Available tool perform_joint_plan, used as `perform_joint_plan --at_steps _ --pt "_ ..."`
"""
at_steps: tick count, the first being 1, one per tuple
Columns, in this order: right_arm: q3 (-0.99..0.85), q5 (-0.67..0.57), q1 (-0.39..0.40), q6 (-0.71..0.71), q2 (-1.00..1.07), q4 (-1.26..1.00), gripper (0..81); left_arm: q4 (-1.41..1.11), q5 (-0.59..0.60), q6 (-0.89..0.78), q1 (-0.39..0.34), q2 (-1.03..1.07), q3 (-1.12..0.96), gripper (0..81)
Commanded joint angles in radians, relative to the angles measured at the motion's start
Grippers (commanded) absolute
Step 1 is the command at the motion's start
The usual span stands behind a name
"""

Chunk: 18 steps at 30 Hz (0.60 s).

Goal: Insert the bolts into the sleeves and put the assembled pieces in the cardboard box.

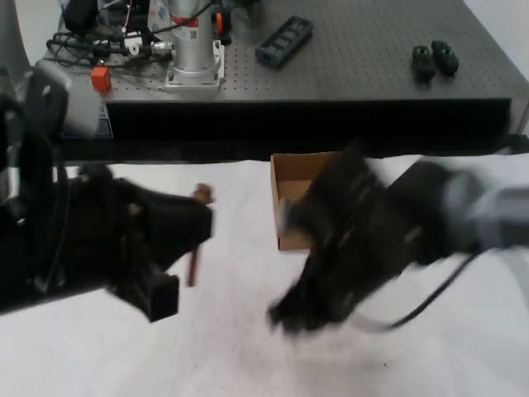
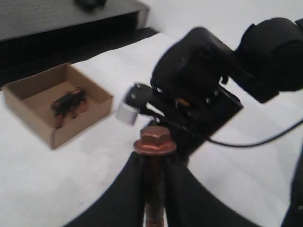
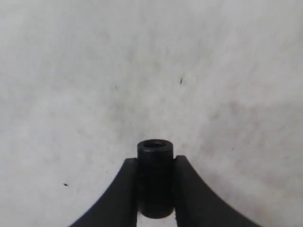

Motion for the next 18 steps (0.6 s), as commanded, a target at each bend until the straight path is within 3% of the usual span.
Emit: perform_joint_plan --at_steps 1,5,9,13,18 --pt "0.005 -0.031 -0.022 -0.017 -0.057 -0.002 3.4 -0.134 0.183 -0.116 0.001 0.066 -0.003 0.7" --pt "0.126 -0.085 -0.097 -0.017 -0.313 -0.059 3.4 -0.31 0.292 -0.231 0.001 0.183 -0.003 0.7" --pt "0.297 -0.135 -0.113 0.036 -0.562 -0.139 3.4 -0.53 0.328 -0.385 0.001 0.263 -0.003 0.7" --pt "0.488 -0.322 -0.07 0.178 -0.696 -0.345 3.4 -0.731 0.328 -0.542 -0.002 0.323 -0.003 0.7" --pt "0.605 -0.34 0.029 0.326 -0.652 -0.663 3.4 -0.858 0.328 -0.616 -0.041 0.379 -0.003 0.7"
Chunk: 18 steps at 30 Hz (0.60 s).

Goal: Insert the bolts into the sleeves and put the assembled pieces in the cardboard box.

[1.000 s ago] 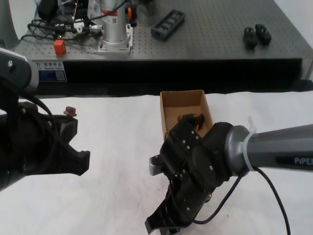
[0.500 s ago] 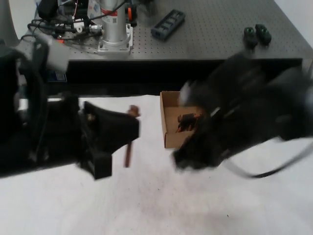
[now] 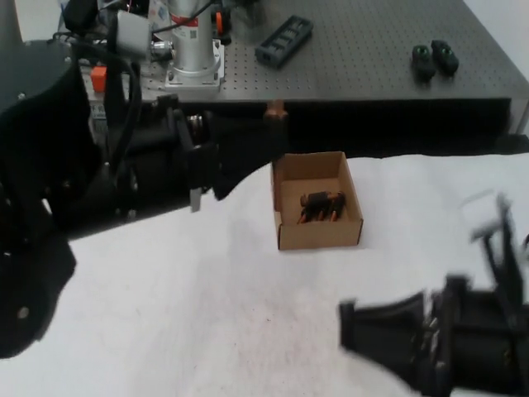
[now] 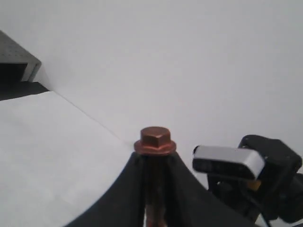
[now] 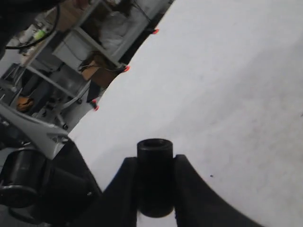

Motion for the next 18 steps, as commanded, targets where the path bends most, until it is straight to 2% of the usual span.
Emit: perform_joint_plan --at_steps 1,4,8,18 --pt "0.005 -0.017 0.011 0.03 0.007 -0.143 3.4 -0.098 0.014 -0.063 -0.034 0.023 -0.006 0.7" --pt "-0.001 -0.015 0.039 0.063 0.077 -0.296 3.4 -0.098 0.012 -0.071 -0.07 0.044 -0.006 0.7" --pt "-0.001 -0.005 0.038 0.11 0.133 -0.44 3.4 -0.098 0.008 -0.071 -0.089 0.051 -0.006 0.7" --pt "-0.002 0.046 0.038 0.094 0.132 -0.5 3.4 -0.098 -0.003 -0.054 -0.089 0.051 -0.006 0.7"
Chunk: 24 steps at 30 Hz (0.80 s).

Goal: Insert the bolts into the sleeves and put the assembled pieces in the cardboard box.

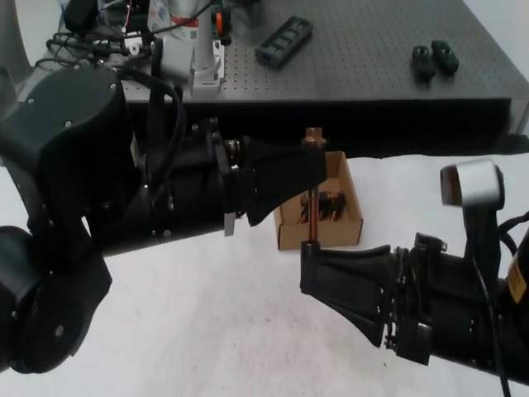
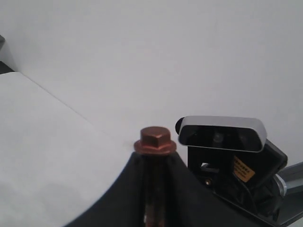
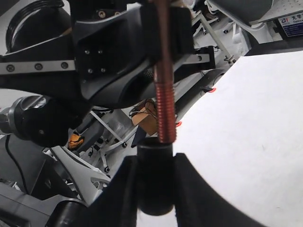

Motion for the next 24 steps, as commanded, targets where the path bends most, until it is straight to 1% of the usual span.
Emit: perform_joint_plan --at_steps 1,10,20,21,22,23,24 --pt "-0.011 0.02 0.002 -0.012 -0.001 -0.026 3.4 -0.021 0.004 0.008 -0.005 -0.002 -0.006 0.7" --pt "-0.011 0.077 -0.006 -0.05 -0.001 -0.074 3.4 -0.021 0.039 0.006 -0.005 -0.002 -0.006 0.7" --pt "-0.011 0.082 -0.052 -0.056 -0.001 -0.076 3.4 -0.016 0.091 0.006 -0.005 -0.002 -0.006 0.2" --pt "-0.011 0.08 -0.057 -0.066 -0.001 -0.076 3.4 -0.01 0.093 0.006 -0.005 -0.002 -0.006 2.9" --pt "-0.011 0.077 -0.06 -0.075 -0.001 -0.076 3.4 0.003 0.093 0.006 -0.005 -0.002 -0.006 8.1" --pt "-0.015 0.069 -0.063 -0.089 -0.001 -0.073 3.4 0.016 0.09 0.006 -0.005 -0.002 -0.006 16.0" --pt "-0.018 0.062 -0.069 -0.107 -0.001 -0.073 3.4 0.036 0.086 0.006 -0.005 -0.002 -0.006 26.4"
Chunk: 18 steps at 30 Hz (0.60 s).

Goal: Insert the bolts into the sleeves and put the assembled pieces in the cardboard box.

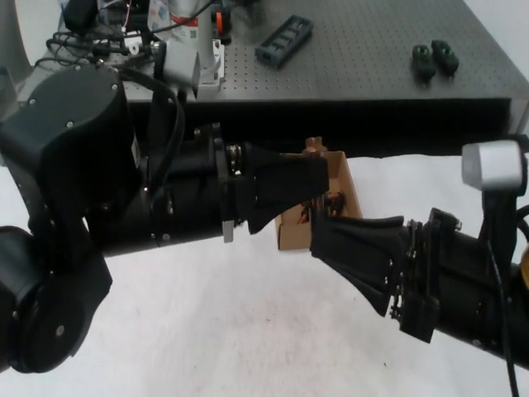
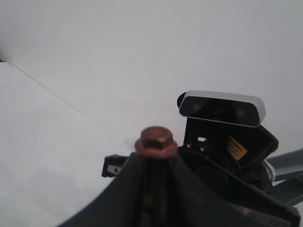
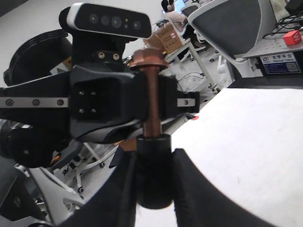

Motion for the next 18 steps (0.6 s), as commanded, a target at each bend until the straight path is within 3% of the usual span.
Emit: perform_joint_plan --at_steps 1,3,5,10,15,16,18 --pt "-0.017 0.015 -0.023 -0.045 -0.001 -0.008 3.4 0.052 0.024 0.006 -0.003 -0.002 -0.006 38.2" --pt "-0.028 0.028 -0.045 -0.089 -0.001 0.006 3.4 0.091 -0.013 0.006 -0.003 -0.002 -0.006 54.9" --pt "-0.043 0.068 -0.081 -0.153 0.005 0.043 3.4 0.121 -0.034 0.019 -0.003 -0.002 -0.006 57.5" --pt "-0.168 0.112 -0.213 -0.316 0.148 0.163 3.4 0.152 -0.036 0.066 0.012 -0.005 -0.006 39.4" --pt "-0.436 0.172 -0.279 -0.378 0.468 0.318 3.4 0.299 -0.074 0.144 0.026 -0.043 0.006 4.1" --pt "-0.5 0.2 -0.279 -0.38 0.538 0.365 3.4 0.321 -0.078 0.171 0.026 -0.059 0.018 0.2" --pt "-0.619 0.277 -0.279 -0.403 0.656 0.468 3.4 0.351 -0.124 0.178 0.026 -0.098 0.049 0.2"
